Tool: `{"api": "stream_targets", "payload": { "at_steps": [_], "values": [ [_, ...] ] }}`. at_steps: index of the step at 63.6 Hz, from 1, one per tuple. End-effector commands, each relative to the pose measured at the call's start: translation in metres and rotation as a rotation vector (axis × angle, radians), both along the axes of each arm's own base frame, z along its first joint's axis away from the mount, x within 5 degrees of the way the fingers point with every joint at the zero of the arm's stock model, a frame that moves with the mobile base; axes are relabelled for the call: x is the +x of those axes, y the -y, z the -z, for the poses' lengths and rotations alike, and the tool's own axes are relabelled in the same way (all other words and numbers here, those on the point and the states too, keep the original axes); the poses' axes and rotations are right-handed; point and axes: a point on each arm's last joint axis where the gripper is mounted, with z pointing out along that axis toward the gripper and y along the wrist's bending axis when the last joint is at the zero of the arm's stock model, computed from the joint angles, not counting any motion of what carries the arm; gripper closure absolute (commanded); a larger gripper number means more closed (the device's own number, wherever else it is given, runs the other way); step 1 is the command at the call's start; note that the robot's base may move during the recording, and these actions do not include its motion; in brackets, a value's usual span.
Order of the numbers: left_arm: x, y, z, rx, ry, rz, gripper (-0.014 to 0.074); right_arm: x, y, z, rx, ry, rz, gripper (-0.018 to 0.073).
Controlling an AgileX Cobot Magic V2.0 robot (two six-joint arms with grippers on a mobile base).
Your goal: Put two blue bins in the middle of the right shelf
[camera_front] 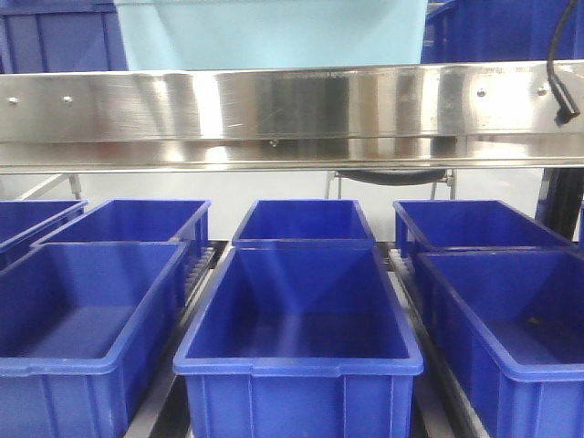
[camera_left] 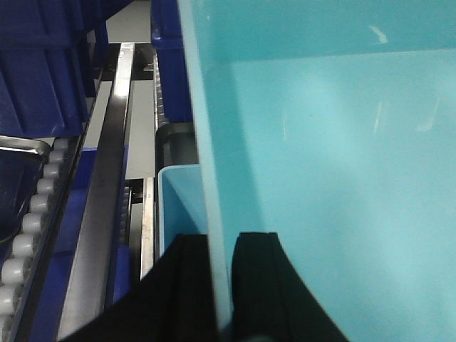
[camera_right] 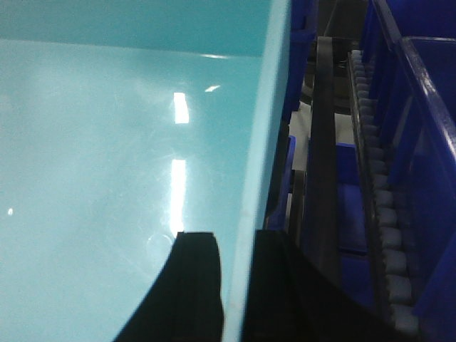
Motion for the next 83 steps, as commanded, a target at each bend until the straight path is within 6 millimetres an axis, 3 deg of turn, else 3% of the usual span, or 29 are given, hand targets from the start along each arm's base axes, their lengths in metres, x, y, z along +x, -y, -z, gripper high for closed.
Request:
{"api": "stream_targets", "payload": {
  "at_steps": [1,83],
  "values": [
    [-0.0016,0.0105,-0.0089,-0.060,0.062,0.042,0.0707,-0.0075,-0.0142,-0.0166,0.119,0.079,-0.066,0.0713],
    [-0.0016,0.0105,-0.0089,-0.060,0.062,0.042,0.0707,-0.0075,-0.0142,-0.0166,0.119,0.079,-0.066,0.0713]
  ]
}}
